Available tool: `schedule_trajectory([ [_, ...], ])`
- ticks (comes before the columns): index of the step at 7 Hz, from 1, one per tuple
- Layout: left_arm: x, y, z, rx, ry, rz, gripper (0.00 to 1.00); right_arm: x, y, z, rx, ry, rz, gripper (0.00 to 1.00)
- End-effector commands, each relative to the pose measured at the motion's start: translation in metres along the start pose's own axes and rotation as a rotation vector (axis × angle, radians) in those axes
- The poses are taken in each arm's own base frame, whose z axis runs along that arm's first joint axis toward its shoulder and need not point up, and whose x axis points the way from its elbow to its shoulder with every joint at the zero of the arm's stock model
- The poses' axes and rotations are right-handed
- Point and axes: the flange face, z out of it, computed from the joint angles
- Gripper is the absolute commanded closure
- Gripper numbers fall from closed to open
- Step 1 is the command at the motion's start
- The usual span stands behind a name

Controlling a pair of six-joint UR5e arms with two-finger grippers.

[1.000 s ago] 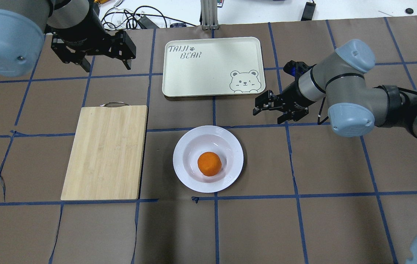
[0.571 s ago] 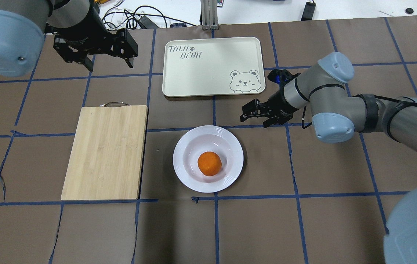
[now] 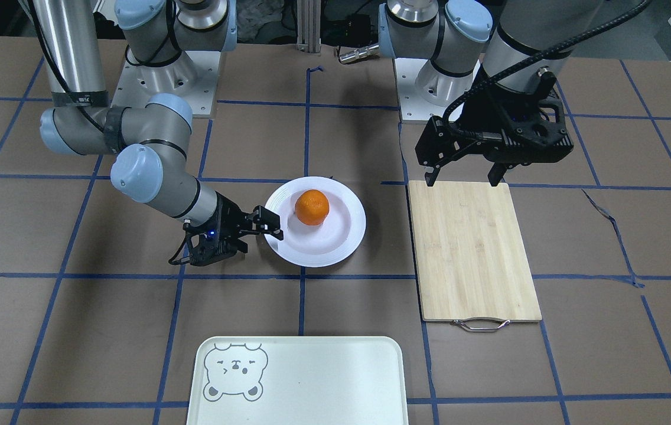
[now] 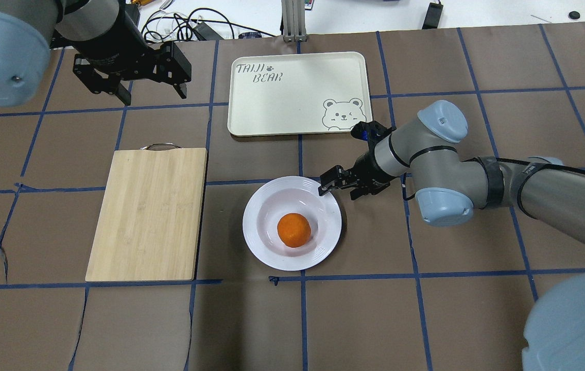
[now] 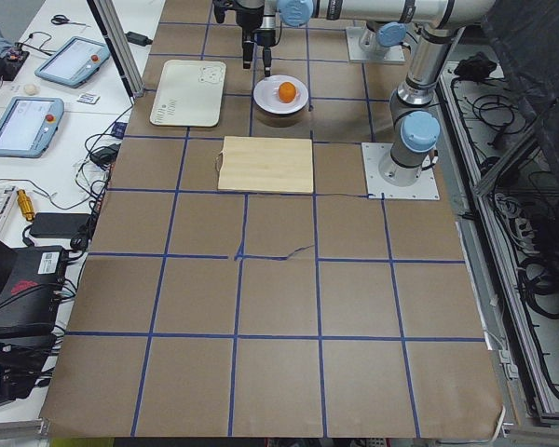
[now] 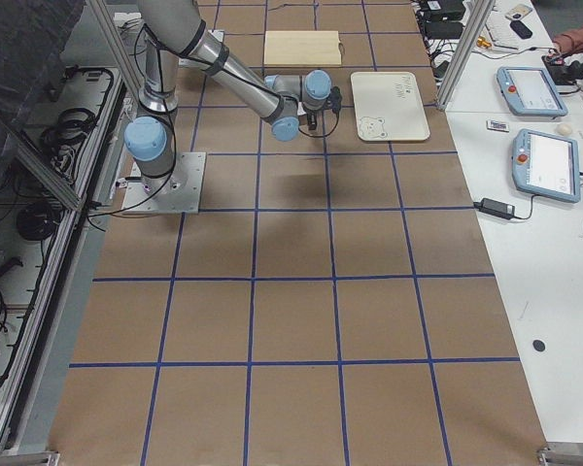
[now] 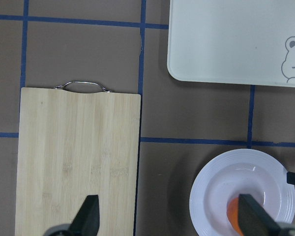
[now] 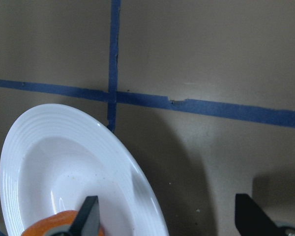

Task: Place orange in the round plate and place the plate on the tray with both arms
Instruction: 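Move the right gripper to the bowl rim and grip the rim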

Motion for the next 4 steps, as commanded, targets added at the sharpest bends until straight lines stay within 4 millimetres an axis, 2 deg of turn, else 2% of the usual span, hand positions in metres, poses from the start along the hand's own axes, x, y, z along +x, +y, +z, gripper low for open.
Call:
schedule_trajectory([
  [1, -0.0010, 0.0015, -0.0005, -0.004, -0.002, -0.001, 0.00, -0.0132, 0.0074, 0.0096, -0.007, -0.001, -0.034, 0.13],
  [4, -0.0010, 0.0026, -0.0012, -0.010, -0.003, -0.001, 0.00, -0.0180, 0.0108, 0.0136, -0.014, -0.001, -0.043, 0.28],
])
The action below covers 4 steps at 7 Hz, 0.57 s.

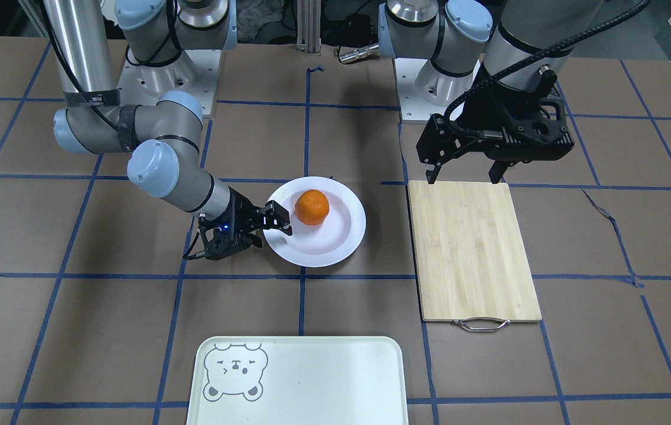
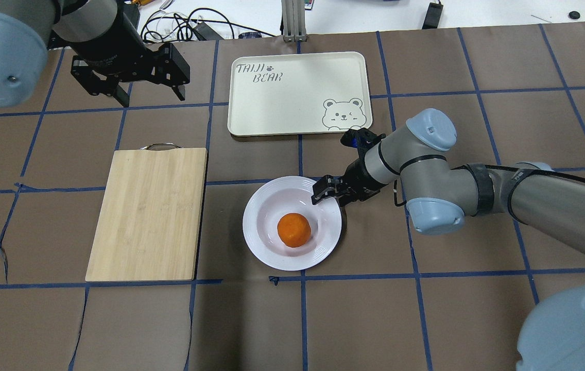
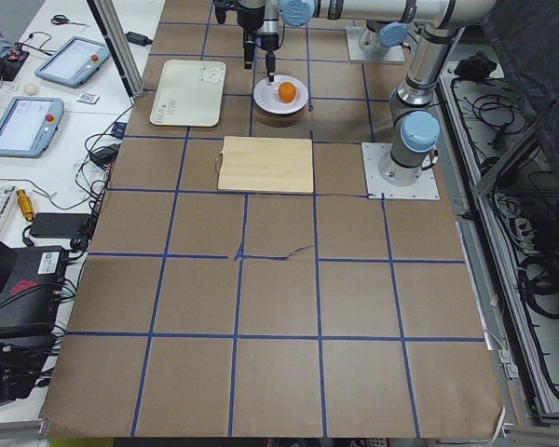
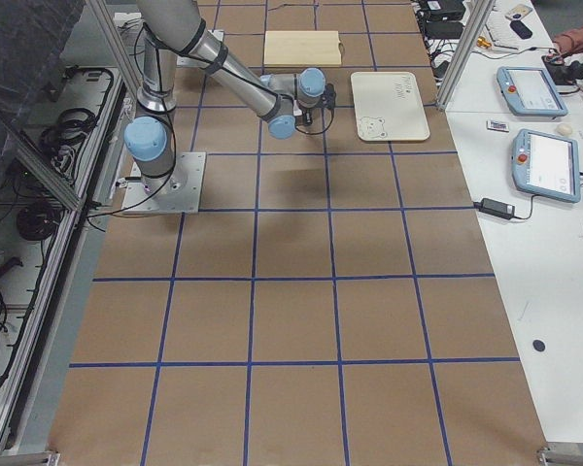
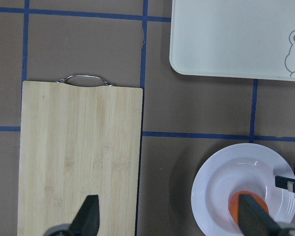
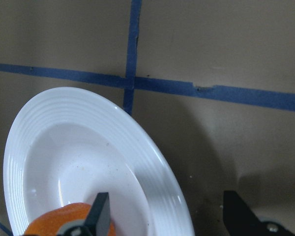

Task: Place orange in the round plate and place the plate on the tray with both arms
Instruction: 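Move the right gripper to the bowl rim and grip the rim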

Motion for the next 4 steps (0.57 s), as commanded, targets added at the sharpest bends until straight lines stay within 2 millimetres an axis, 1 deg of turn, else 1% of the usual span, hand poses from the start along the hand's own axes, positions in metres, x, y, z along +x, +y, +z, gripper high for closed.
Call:
schedule_trajectory([
  [1, 0.000, 0.001, 0.000, -0.009, -0.001, 0.000, 0.00, -0.006, 0.003, 0.005, -0.010, 0.001, -0.012, 0.39],
  [2, 0.000, 0.001, 0.000, -0.009, -0.001, 0.000, 0.00, -0.006, 0.003, 0.005, -0.011, 0.001, -0.011, 0.50],
  [4, 0.000, 0.001, 0.000, -0.009, -0.001, 0.000, 0.00, 0.000, 0.004, 0.015, -0.031, 0.000, 0.000, 0.51],
])
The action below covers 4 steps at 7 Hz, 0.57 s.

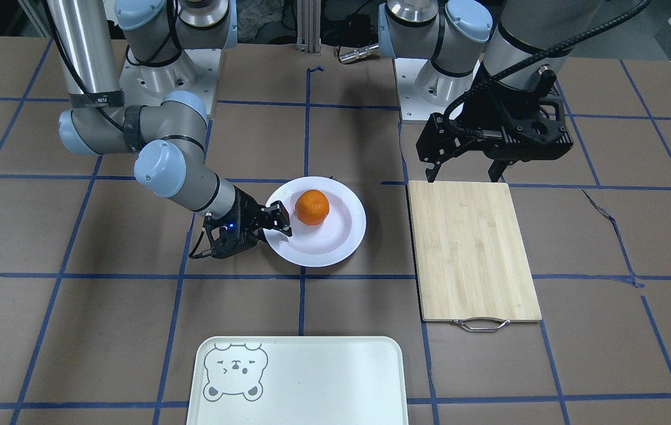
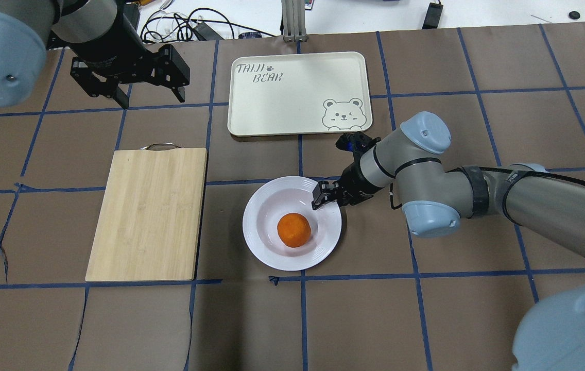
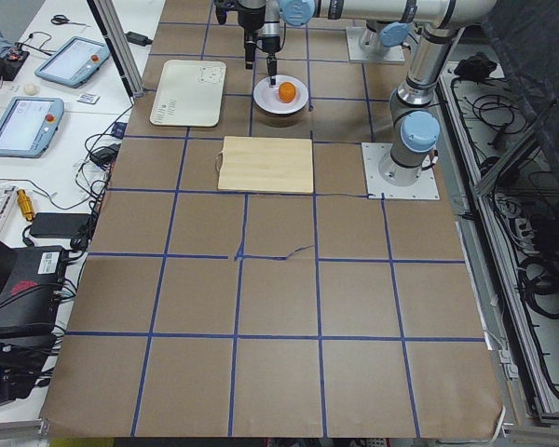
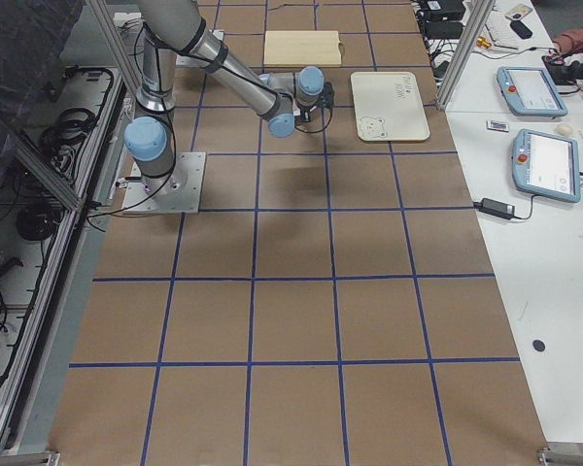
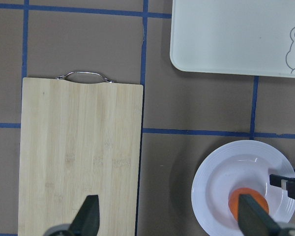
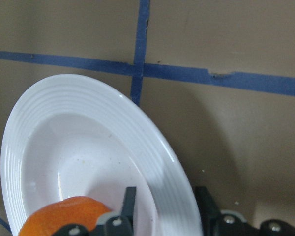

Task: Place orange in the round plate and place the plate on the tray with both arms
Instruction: 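Move the right gripper to the bowl rim and grip the rim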

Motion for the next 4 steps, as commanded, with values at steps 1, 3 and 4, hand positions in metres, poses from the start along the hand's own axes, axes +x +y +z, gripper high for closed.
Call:
schedule_trajectory([
  [1, 0.0000, 0.0000, 0.0000, 0.000, 0.000, 0.000, 0.00, 0.0027, 0.0000, 0.0058, -0.011, -0.001, 0.005, 0.63],
  [3, 0.0001, 0.0000, 0.0000, 0.000, 0.001, 0.000, 0.00, 0.0021, -0.0005, 0.0048, -0.006, -0.001, -0.001, 1.00],
  [4, 0.0000, 0.0000, 0.0000, 0.000, 0.000, 0.000, 0.00, 0.0019, -0.0009, 0.0045, -0.006, -0.001, -0.007, 1.00],
])
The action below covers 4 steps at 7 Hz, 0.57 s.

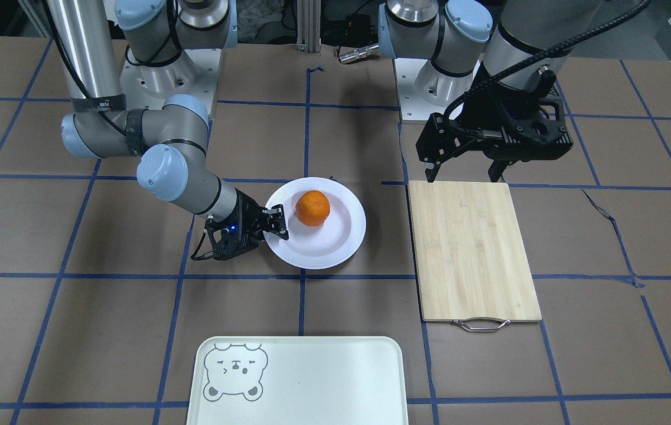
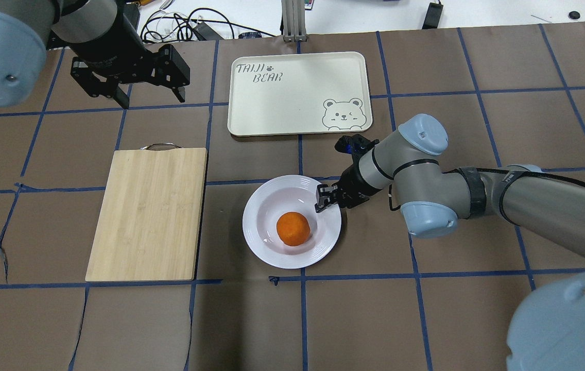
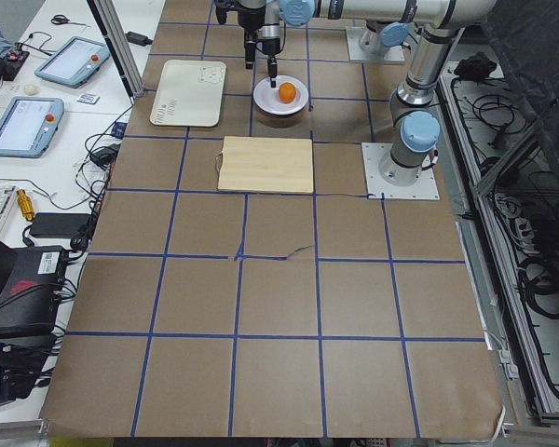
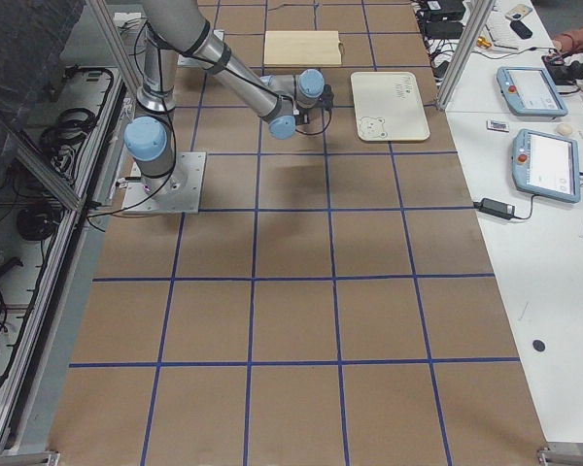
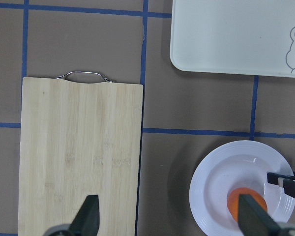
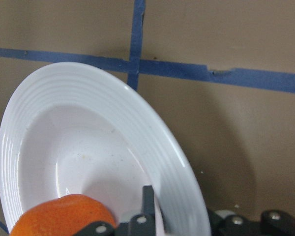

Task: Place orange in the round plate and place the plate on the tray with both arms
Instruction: 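Move the right gripper to the bowl rim and grip the rim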

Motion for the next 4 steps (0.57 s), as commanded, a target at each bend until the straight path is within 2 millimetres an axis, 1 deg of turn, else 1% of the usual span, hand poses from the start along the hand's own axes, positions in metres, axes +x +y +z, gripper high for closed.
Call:
schedule_trajectory([
  [1, 0.000, 0.000, 0.000, 0.000, -0.001, 0.000, 0.00, -0.001, 0.000, -0.002, 0.003, 0.000, -0.006, 1.00],
  [3, 0.000, 0.000, 0.000, 0.000, -0.001, 0.000, 0.00, -0.003, -0.003, -0.007, 0.017, 0.000, -0.016, 1.00],
  [4, -0.001, 0.000, 0.000, 0.000, -0.001, -0.002, 0.00, -0.006, -0.007, -0.013, 0.050, 0.001, -0.062, 1.00],
])
